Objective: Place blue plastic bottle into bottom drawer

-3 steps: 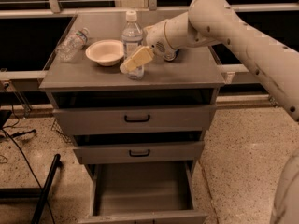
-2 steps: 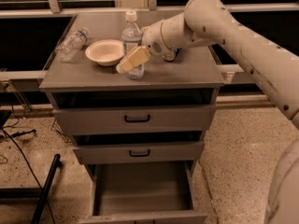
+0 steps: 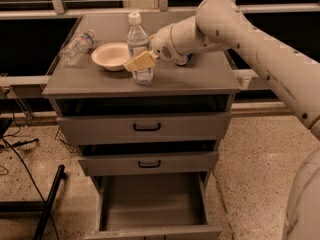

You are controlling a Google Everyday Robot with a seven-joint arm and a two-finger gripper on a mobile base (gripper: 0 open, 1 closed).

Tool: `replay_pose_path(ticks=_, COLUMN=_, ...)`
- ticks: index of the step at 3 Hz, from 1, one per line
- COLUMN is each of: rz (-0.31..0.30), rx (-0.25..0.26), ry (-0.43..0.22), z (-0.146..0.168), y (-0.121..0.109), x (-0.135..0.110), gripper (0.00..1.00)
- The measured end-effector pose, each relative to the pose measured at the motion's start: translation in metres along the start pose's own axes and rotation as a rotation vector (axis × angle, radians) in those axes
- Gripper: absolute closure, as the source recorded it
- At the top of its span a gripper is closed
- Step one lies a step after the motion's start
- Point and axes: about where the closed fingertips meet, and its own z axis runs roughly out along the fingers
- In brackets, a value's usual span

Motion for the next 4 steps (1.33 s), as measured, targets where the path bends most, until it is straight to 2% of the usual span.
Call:
replay_pose_path(ticks=2, rz=0.0, rx=0.0, ry=0.0, z=0.0, y=0.0, x=0.0, gripper=0.99)
replay_pose_path(ticks=3, rz=0.0, rx=0.0, ry=0.0, z=0.0, y=0.0, x=0.0, gripper=1.0)
replay_pose_path(ticks=4, rz=-0.023, rx=-0.016, ry=0.015, z=-0.013, y=0.007, x=-0.025, gripper=1.0)
